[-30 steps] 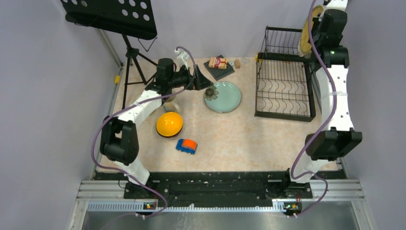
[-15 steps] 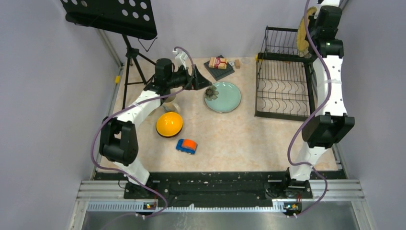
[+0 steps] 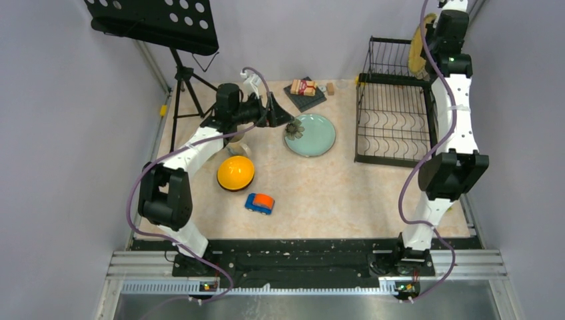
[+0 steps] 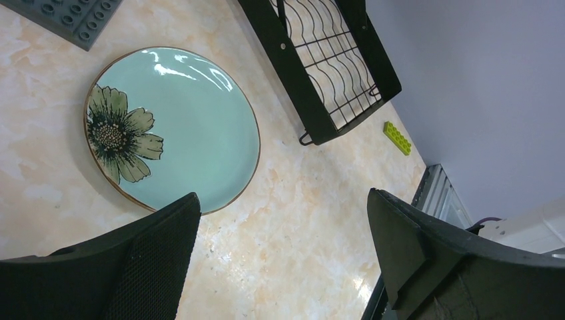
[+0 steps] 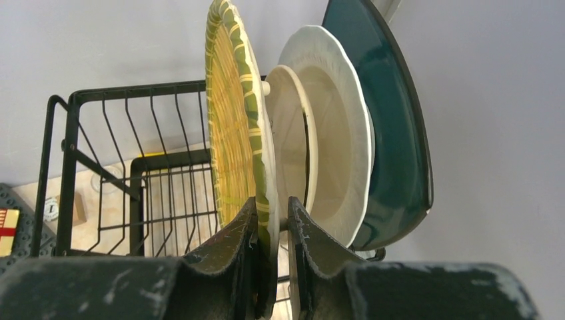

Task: Load the mixed dishes into the dish rack
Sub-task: Insert the plate into the dish rack.

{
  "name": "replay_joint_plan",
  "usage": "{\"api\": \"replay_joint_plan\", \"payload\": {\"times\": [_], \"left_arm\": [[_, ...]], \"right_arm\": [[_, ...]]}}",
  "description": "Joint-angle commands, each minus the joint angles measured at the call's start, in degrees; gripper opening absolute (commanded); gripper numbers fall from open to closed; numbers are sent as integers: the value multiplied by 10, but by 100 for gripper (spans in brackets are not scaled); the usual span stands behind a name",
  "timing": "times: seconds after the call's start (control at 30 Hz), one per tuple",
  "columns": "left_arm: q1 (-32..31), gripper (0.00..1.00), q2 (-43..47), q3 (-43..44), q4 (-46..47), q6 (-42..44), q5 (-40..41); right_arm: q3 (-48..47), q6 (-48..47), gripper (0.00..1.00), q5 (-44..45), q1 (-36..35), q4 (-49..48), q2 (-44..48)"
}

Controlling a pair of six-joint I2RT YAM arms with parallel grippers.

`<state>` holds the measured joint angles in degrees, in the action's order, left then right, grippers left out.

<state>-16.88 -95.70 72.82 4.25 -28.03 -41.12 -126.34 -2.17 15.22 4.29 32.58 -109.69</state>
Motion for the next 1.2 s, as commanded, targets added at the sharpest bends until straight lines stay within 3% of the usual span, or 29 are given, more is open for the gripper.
{"api": "replay_joint_plan", "payload": {"times": [0.0,0.27,0.73,0.93,1.1,1.17], "left_arm": [[4,98,34,-2,19,-2,-9],[5,98,31,3,16,-3,-12],[6,98,27,4,12,-5,-12],[7,98,28,0,8,-1,-6],[7,98,25,0,10,-3,-8],[7,98,24,0,10,-4,-9]], "right_arm": [[-44,-3,0,14,5,-22,-23],[-18,-5,0,17,1,-45,-32],[-72,-7,4,0,-2,-7,-94],[-78,-3,16,-15,-2,-3,-96],[-85,2,37,-32,-2,-2,-90],[-91,3,39,-34,-2,0,-88]]}}
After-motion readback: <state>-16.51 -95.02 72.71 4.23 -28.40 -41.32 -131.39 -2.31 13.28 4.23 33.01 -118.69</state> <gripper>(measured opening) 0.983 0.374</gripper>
